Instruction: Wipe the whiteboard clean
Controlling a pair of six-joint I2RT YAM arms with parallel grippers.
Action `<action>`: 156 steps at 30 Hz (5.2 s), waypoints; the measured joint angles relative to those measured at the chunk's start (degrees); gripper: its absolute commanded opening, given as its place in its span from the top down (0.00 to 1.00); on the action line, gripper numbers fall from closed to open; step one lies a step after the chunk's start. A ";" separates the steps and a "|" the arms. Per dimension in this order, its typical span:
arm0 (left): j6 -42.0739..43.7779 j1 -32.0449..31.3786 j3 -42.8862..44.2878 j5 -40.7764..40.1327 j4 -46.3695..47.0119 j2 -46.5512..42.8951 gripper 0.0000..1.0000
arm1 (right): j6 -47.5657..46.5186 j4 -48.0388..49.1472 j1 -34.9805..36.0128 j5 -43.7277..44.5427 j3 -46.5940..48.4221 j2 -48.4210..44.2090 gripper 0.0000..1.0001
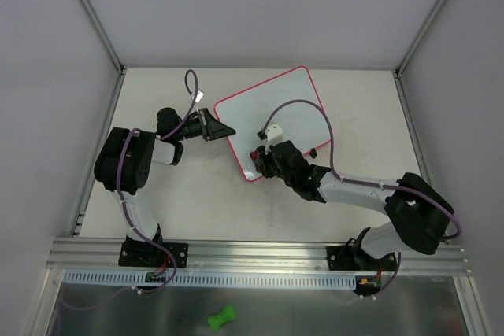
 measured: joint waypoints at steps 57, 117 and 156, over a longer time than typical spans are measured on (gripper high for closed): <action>0.00 0.09 0.04 -0.46 0.00 0.04 1.00 | 11.61 -30.75 -13.97 3.74 -6.12 -13.57 1.00; -1.97 3.56 -1.90 0.26 0.57 0.13 0.39 | 12.28 -33.11 -14.12 -3.85 -10.23 -21.59 0.01; 22.77 1.57 -27.36 -34.56 -40.92 -60.59 0.01 | 6.08 -29.94 -15.65 -8.96 -10.01 -29.42 0.01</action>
